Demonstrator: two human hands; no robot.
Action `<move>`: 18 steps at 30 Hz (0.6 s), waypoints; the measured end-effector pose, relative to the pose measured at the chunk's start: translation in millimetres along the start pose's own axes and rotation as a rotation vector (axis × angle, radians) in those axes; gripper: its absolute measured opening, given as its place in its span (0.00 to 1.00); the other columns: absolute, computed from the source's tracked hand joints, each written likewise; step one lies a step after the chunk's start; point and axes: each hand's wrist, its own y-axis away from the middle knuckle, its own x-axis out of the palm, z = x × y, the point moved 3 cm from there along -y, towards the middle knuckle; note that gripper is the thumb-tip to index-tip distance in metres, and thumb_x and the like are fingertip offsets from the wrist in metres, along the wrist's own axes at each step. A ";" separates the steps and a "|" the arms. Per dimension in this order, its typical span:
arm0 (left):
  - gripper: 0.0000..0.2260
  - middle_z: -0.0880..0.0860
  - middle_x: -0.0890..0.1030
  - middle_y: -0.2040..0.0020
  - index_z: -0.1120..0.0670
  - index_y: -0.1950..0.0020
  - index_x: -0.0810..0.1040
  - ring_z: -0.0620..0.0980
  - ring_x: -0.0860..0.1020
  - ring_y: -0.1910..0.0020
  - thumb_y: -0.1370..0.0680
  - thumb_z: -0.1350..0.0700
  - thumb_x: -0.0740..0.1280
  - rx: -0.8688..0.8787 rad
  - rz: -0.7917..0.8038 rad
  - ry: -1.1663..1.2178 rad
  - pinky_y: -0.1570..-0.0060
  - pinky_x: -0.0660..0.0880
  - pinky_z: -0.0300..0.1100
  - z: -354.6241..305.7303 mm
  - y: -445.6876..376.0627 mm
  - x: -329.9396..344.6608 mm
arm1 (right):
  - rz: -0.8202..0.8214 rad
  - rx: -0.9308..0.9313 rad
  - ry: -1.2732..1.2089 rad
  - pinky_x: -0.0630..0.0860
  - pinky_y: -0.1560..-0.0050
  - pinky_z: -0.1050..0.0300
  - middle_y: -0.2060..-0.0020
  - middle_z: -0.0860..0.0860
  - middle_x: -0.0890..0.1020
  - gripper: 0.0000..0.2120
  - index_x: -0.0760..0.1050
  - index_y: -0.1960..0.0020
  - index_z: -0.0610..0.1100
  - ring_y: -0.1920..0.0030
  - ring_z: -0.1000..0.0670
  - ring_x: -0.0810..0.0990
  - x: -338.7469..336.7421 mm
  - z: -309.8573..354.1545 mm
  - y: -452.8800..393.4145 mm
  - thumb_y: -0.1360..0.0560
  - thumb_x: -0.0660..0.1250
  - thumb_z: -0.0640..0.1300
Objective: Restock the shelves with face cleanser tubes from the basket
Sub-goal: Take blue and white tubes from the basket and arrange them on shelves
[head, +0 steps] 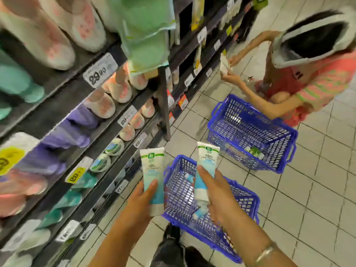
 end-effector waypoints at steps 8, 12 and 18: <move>0.17 0.49 0.85 0.58 0.48 0.45 0.75 0.44 0.82 0.65 0.32 0.48 0.65 0.296 -0.174 0.289 0.69 0.77 0.38 -32.7 129.5 -18.1 | 0.298 -0.114 0.091 0.75 0.69 0.58 0.59 0.48 0.79 0.08 0.73 0.47 0.52 0.63 0.52 0.77 55.2 66.3 101.6 0.26 0.66 0.49; 0.17 0.49 0.85 0.58 0.47 0.45 0.75 0.44 0.82 0.66 0.33 0.46 0.66 0.383 -0.301 0.366 0.70 0.76 0.40 -22.5 201.1 -31.7 | 0.475 -0.151 0.127 0.75 0.69 0.58 0.60 0.50 0.79 0.10 0.73 0.45 0.51 0.63 0.53 0.78 84.3 69.9 157.4 0.25 0.65 0.48; 0.12 0.51 0.84 0.62 0.51 0.46 0.75 0.45 0.81 0.68 0.28 0.51 0.63 0.621 -0.461 0.557 0.69 0.77 0.41 -14.4 304.1 -58.2 | 0.740 -0.171 0.141 0.74 0.67 0.62 0.61 0.51 0.79 0.06 0.73 0.48 0.49 0.64 0.55 0.78 129.7 57.8 243.4 0.24 0.64 0.44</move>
